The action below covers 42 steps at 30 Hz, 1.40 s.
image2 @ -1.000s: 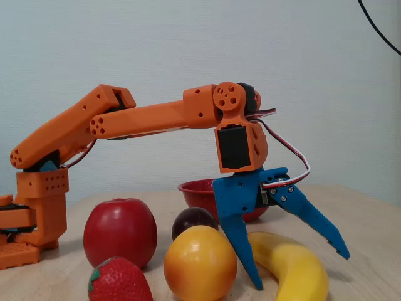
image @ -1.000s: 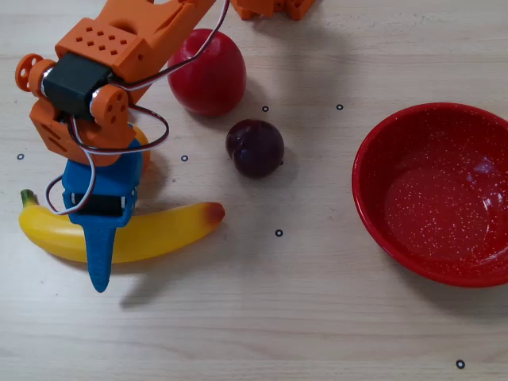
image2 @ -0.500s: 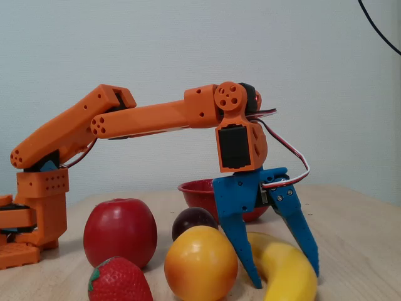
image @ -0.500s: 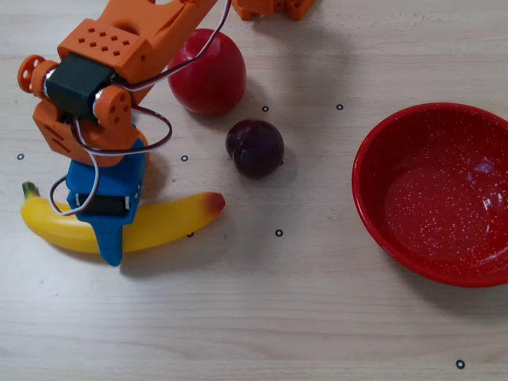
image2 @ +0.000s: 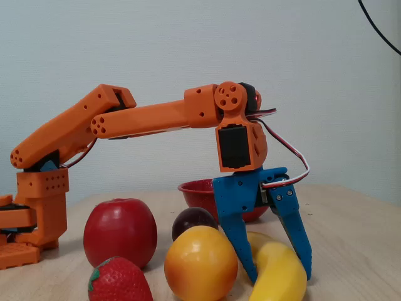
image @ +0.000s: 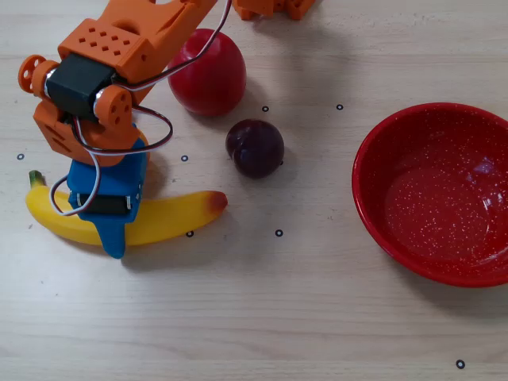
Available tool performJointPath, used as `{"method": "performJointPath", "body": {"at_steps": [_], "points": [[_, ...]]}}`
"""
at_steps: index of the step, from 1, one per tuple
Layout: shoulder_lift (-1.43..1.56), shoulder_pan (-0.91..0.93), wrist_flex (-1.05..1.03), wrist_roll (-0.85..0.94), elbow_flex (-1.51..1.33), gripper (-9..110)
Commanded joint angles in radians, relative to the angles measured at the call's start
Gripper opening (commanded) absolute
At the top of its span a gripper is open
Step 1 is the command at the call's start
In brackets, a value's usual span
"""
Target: Put the banana in the red bowl.
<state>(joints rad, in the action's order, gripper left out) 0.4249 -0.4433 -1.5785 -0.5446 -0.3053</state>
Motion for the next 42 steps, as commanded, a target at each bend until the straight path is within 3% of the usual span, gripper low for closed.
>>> {"method": "performJointPath", "body": {"at_steps": [1, 13, 22, 32, 42], "points": [[0.072, 0.044, -0.044, 0.005, 0.038, 0], [0.353, 0.107, -0.183, 0.049, 0.103, 0], [0.652, 0.175, -0.166, 0.117, 0.008, 0], [1.034, 0.287, -0.035, 0.232, -0.387, 0], [1.25, 0.551, 0.143, 0.314, -0.68, 0]]}}
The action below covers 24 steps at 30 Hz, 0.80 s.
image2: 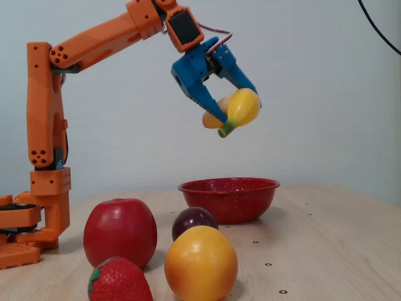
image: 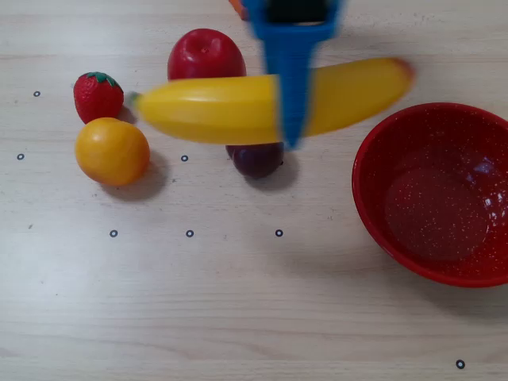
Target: Put the banana in the red bowl.
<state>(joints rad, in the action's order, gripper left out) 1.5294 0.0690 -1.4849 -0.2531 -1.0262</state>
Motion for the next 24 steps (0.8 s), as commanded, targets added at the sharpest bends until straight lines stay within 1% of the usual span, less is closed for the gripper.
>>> {"method": "performJointPath", "body": {"at_steps": [1, 8, 14, 24], "points": [[0.156, 0.067, 0.058, 0.023, 0.02, 0], [0.186, 0.259, 0.1, 0.038, -0.112, 0], [0.149, 0.367, 0.17, 0.035, -0.209, 0], [-0.129, 0.457, 0.229, 0.026, -0.08, 0]]}}
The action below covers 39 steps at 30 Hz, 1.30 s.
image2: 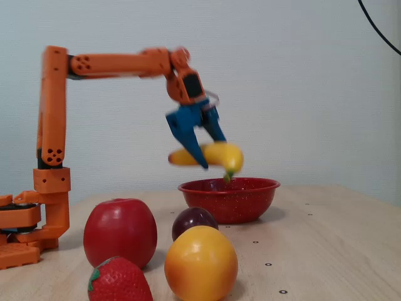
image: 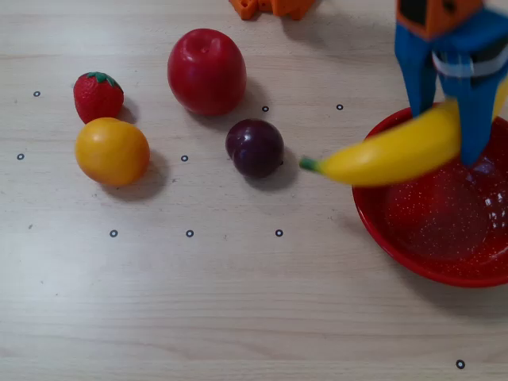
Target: Put the banana in the red bowl.
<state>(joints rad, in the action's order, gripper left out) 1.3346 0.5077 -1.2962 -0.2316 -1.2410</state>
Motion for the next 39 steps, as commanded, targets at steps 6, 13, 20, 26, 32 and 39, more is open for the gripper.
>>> {"method": "performJointPath", "body": {"at_steps": [6, 13, 20, 26, 32, 39], "points": [[-0.069, 0.023, 0.123, -0.048, 0.169, 2], [-0.094, 0.014, 0.13, -0.034, 0.161, 37], [-0.025, 0.009, 0.1, -0.015, 0.173, 20], [0.158, -0.064, 0.081, 0.025, 0.109, 0], [0.454, -0.195, 0.189, 0.038, -0.19, 0], [0.796, -0.339, 0.318, 0.037, -0.578, 0]]}}
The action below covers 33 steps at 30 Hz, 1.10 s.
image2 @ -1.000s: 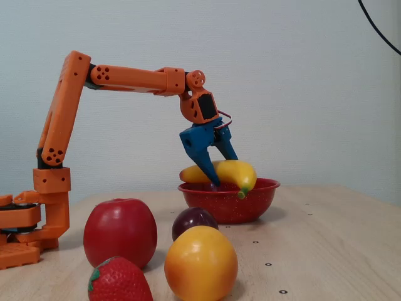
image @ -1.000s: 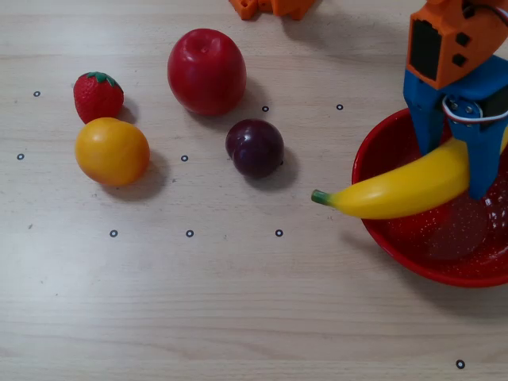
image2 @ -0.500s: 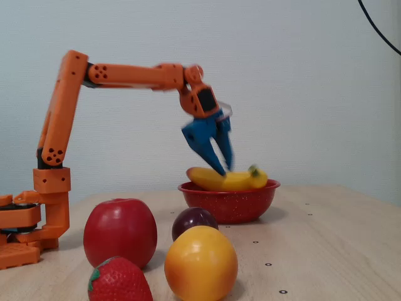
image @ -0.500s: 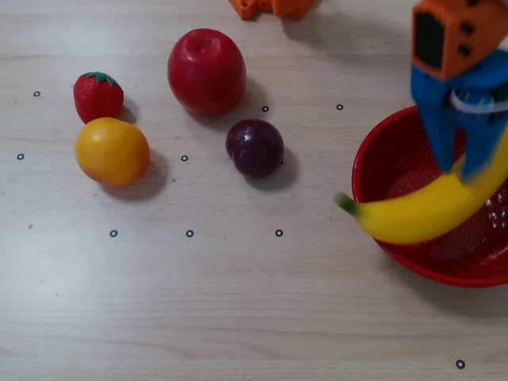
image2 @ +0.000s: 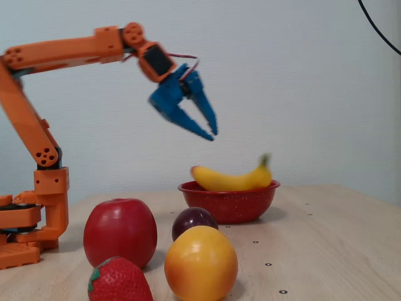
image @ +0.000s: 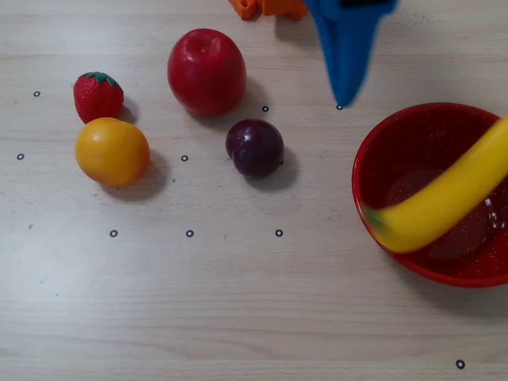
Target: Put the banana in the red bowl.
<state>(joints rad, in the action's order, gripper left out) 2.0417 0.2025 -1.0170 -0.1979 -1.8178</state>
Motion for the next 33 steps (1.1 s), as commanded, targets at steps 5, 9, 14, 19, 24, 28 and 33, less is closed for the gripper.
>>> {"method": "performJointPath", "body": {"at_steps": [5, 9, 14, 19, 24, 28, 33], "points": [[0.331, -0.107, 0.135, -0.006, -0.281, 0], [0.508, -0.14, 0.186, -0.009, -0.486, 0], [0.718, -0.164, 0.247, -0.014, -0.724, 0], [0.857, -0.183, 0.31, 0.018, -0.91, 0], [0.95, -0.176, 0.436, 0.023, -1.08, 0], [1.015, -0.161, 0.517, 0.012, -1.204, 0], [1.092, -0.149, 0.511, 0.02, -1.301, 0]]}}
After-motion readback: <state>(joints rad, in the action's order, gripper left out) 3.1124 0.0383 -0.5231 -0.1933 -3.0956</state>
